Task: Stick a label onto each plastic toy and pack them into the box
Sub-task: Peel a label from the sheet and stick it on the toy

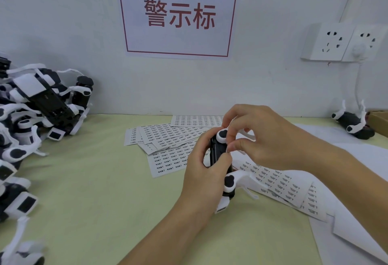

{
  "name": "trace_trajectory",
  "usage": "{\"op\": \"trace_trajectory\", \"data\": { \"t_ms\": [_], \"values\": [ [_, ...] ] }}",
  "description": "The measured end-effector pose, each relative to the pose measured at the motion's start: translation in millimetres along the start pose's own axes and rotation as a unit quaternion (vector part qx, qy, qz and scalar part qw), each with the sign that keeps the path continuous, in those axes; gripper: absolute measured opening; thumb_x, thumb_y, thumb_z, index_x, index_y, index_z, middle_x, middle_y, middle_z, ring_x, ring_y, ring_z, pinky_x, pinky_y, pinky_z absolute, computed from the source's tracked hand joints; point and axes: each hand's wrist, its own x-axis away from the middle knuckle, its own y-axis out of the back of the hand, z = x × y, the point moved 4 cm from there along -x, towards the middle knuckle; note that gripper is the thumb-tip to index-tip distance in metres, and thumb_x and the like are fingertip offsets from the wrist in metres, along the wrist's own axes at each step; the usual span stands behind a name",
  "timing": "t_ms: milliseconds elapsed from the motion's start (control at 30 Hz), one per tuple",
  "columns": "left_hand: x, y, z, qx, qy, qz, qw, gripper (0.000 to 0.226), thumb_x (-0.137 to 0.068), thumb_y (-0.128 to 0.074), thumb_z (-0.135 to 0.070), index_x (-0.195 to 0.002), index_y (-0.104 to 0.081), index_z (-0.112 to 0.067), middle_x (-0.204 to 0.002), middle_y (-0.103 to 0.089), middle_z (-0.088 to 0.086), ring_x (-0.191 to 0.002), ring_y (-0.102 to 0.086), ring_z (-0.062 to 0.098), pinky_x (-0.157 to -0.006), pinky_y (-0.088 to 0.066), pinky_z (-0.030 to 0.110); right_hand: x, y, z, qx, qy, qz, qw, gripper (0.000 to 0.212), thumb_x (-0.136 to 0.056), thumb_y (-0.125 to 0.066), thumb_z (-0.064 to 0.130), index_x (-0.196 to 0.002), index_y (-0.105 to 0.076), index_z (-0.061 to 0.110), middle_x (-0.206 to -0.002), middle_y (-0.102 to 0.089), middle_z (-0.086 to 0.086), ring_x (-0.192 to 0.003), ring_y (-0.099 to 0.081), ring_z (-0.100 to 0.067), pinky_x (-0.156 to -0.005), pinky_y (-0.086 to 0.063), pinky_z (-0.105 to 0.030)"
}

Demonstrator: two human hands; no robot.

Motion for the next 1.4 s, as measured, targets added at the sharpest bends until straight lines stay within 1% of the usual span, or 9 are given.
{"op": "trace_trajectory", "data": {
  "t_ms": [133,200,300,467,633,900,1033,1233,1400],
  "values": [
    [0.9,-1.4,-2.3,0.002,-0.003,0.003,1.0,0.043,-0.081,-0.056,-0.016,-0.102,-0.066,-0.051,-0.098,-0.07,-0.015,-0.074,-0.064,0.006,-0.067,-0.055,0.02,1.0,4.5,4.2,0.015,0.022,-0.036,0.999,0.018,-0.089,-0.068,0.024,-0.074,-0.063,0.03,-0.105,-0.053,0.02,-0.1,-0.051,0.001,-0.083,-0.039,-0.015],
    [1.2,-1.7,-2.1,0.003,-0.004,0.007,1.0,0.046,-0.087,-0.056,-0.008,-0.102,-0.066,-0.051,-0.096,-0.069,-0.017,-0.07,-0.063,0.006,-0.064,-0.053,0.019,1.2,8.3,5.0,0.023,0.027,-0.044,0.998,0.019,-0.09,-0.067,0.026,-0.073,-0.062,0.033,-0.104,-0.052,0.022,-0.099,-0.052,0.002,-0.081,-0.038,-0.013],
    [1.5,-0.4,-1.9,0.011,0.002,0.01,1.0,0.051,-0.091,-0.055,-0.002,-0.104,-0.066,-0.05,-0.096,-0.07,-0.017,-0.069,-0.065,0.008,-0.066,-0.055,0.021,1.1,10.0,1.3,0.009,0.013,-0.03,0.999,0.017,-0.089,-0.069,0.028,-0.074,-0.064,0.032,-0.103,-0.054,0.023,-0.099,-0.052,0.003,-0.083,-0.039,-0.017],
    [1.6,-1.6,-3.4,0.023,0.003,0.024,0.999,0.048,-0.075,-0.058,-0.013,-0.11,-0.066,-0.045,-0.105,-0.07,-0.012,-0.076,-0.068,0.011,-0.074,-0.059,0.035,1.2,6.3,-1.0,-0.014,-0.004,0.014,1.0,0.014,-0.086,-0.072,0.03,-0.074,-0.066,0.033,-0.103,-0.058,0.021,-0.1,-0.054,0.001,-0.086,-0.046,-0.024],
    [1.3,-0.5,-2.0,0.031,0.017,0.014,0.999,0.056,-0.07,-0.061,-0.016,-0.115,-0.063,-0.048,-0.11,-0.069,-0.011,-0.08,-0.072,0.017,-0.084,-0.058,0.049,0.4,5.8,0.0,-0.018,-0.006,0.018,1.0,0.017,-0.086,-0.073,0.029,-0.072,-0.065,0.035,-0.102,-0.059,0.02,-0.098,-0.054,0.001,-0.084,-0.043,-0.021],
    [1.4,-0.5,-3.7,0.063,0.018,0.032,0.997,0.046,-0.08,-0.061,-0.003,-0.111,-0.063,-0.037,-0.104,-0.071,-0.008,-0.077,-0.074,0.029,-0.069,-0.058,0.034,0.5,5.8,2.4,-0.021,-0.005,0.021,1.0,0.024,-0.085,-0.072,0.028,-0.068,-0.061,0.039,-0.101,-0.059,0.022,-0.097,-0.054,0.005,-0.082,-0.04,-0.016],
    [0.8,-0.6,-3.2,0.077,0.024,0.032,0.996,0.047,-0.074,-0.061,-0.007,-0.111,-0.064,-0.036,-0.106,-0.07,-0.007,-0.077,-0.074,0.032,-0.069,-0.058,0.036,1.0,7.8,3.3,-0.027,-0.009,0.022,0.999,0.027,-0.085,-0.073,0.025,-0.066,-0.06,0.04,-0.1,-0.059,0.022,-0.096,-0.054,0.005,-0.084,-0.043,-0.019],
    [-0.6,0.1,-0.7,0.084,0.027,0.035,0.996,0.048,-0.074,-0.062,-0.007,-0.113,-0.063,-0.036,-0.106,-0.071,-0.005,-0.079,-0.074,0.035,-0.075,-0.059,0.048,2.2,8.1,4.3,-0.042,-0.015,0.035,0.998,0.029,-0.084,-0.074,0.022,-0.064,-0.062,0.04,-0.101,-0.056,0.023,-0.096,-0.053,0.003,-0.085,-0.046,-0.025],
    [-0.7,0.5,0.1,0.086,0.025,0.028,0.996,0.049,-0.073,-0.061,-0.007,-0.112,-0.064,-0.036,-0.105,-0.071,-0.003,-0.079,-0.074,0.035,-0.076,-0.058,0.048,0.8,6.2,4.2,-0.029,-0.009,0.023,0.999,0.025,-0.084,-0.074,0.023,-0.066,-0.065,0.037,-0.102,-0.056,0.022,-0.098,-0.053,0.004,-0.081,-0.04,-0.011]
  ]
}}
